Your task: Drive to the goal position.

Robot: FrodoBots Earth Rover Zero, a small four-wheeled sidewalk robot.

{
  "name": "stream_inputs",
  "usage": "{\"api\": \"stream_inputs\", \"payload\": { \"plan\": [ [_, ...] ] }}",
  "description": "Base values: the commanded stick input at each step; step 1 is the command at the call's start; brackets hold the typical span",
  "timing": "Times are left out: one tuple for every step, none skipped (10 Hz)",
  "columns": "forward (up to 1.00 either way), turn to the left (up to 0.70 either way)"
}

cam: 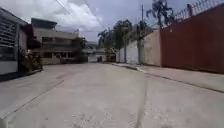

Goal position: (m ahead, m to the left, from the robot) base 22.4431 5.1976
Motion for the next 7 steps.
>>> {"api": "stream_inputs", "payload": {
  "plan": [
    [1.00,0.00],
    [1.00,0.00],
    [1.00,0.00],
    [1.00,0.00],
    [1.00,0.00],
    [1.00,0.00],
    [1.00,0.00]
  ]
}}
